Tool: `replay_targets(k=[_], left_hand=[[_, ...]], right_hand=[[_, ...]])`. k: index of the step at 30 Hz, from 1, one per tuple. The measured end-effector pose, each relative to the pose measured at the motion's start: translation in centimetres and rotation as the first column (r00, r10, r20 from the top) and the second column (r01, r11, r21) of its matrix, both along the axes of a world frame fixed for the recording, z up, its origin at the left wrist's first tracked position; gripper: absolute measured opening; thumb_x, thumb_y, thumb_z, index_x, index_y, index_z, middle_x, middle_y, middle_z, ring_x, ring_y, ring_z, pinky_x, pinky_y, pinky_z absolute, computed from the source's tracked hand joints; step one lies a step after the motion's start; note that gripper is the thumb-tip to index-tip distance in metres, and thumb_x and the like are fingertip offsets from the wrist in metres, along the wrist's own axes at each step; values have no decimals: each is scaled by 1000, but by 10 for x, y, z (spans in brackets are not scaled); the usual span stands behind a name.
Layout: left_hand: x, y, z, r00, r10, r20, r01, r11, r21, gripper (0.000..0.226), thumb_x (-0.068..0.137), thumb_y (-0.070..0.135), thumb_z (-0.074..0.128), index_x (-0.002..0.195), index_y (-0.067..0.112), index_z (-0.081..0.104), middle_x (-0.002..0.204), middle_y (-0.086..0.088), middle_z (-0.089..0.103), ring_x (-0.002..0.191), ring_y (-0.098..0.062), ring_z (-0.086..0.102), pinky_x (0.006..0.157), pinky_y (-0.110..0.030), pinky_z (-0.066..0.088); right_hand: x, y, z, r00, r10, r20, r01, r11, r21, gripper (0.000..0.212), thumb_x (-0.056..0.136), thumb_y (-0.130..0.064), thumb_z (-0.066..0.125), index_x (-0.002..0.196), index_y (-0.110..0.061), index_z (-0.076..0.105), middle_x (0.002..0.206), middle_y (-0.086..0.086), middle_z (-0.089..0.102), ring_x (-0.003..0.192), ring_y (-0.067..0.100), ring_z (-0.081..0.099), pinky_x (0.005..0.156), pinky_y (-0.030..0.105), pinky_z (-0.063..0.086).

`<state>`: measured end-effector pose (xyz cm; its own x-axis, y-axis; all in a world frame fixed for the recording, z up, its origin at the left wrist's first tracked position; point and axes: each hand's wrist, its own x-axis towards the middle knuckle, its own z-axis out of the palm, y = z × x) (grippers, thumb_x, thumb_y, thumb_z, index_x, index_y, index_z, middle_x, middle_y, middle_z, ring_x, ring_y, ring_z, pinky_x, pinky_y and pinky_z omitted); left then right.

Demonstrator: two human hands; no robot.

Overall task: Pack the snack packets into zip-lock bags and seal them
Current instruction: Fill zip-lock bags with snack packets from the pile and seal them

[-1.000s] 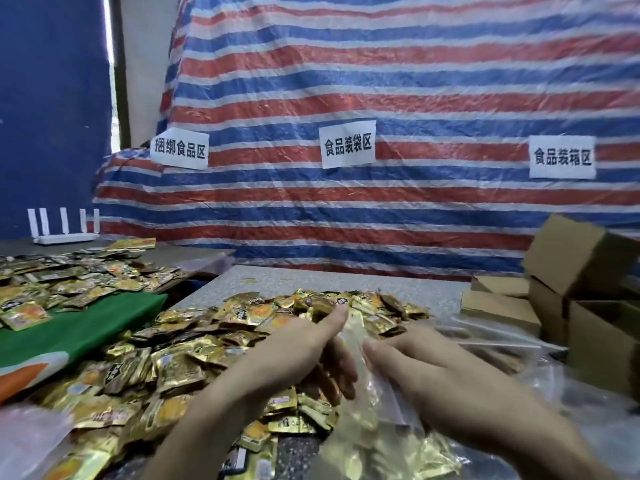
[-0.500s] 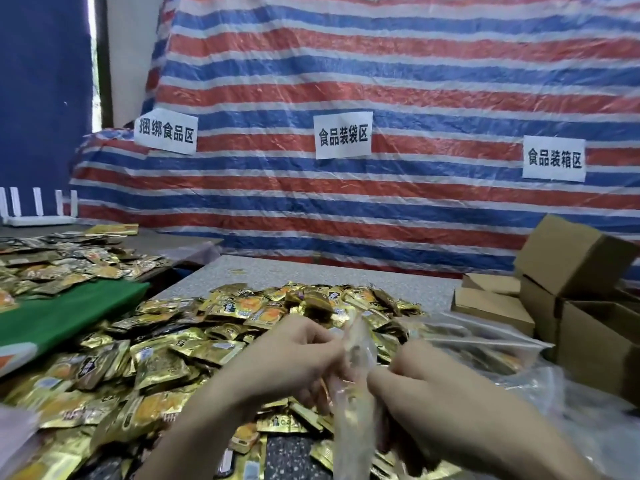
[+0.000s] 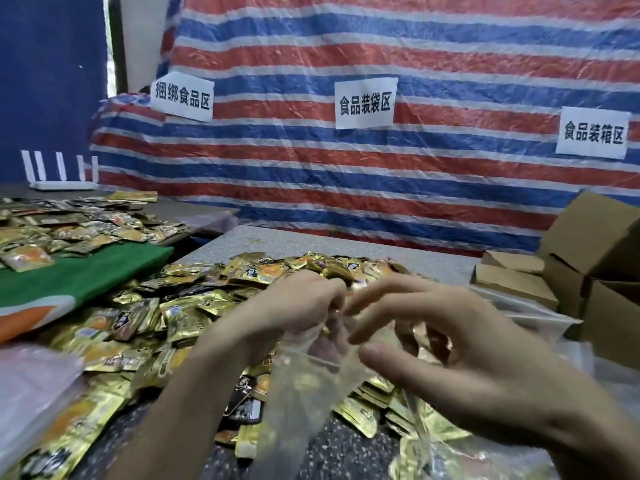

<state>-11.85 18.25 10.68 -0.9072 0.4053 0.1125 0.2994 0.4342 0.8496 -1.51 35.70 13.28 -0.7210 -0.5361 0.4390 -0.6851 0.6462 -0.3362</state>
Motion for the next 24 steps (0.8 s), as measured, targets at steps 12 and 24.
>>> replay_targets(k=[12,24], left_hand=[[-29,-59,-13,994,-48,100,9,932,363,46,75,54,74,102,16,74,103,-2,76,84,-18,72,66,-25,56],[-96,-67,-102,804,528,-273,-593,689,-416,57,89,4,58,135,36,53,139,-2,53,119,-25,54,104,-50,45]], right_hand=[[-8,17,2,998,-18,58,20,999,-28,13,92,-36,59,84,-29,66,73,-9,67,65,11,65,52,15,47],[-1,21,6,992,-111,64,108,993,41,14,89,-34,57,82,-32,69,70,-9,64,62,9,62,43,13,40]])
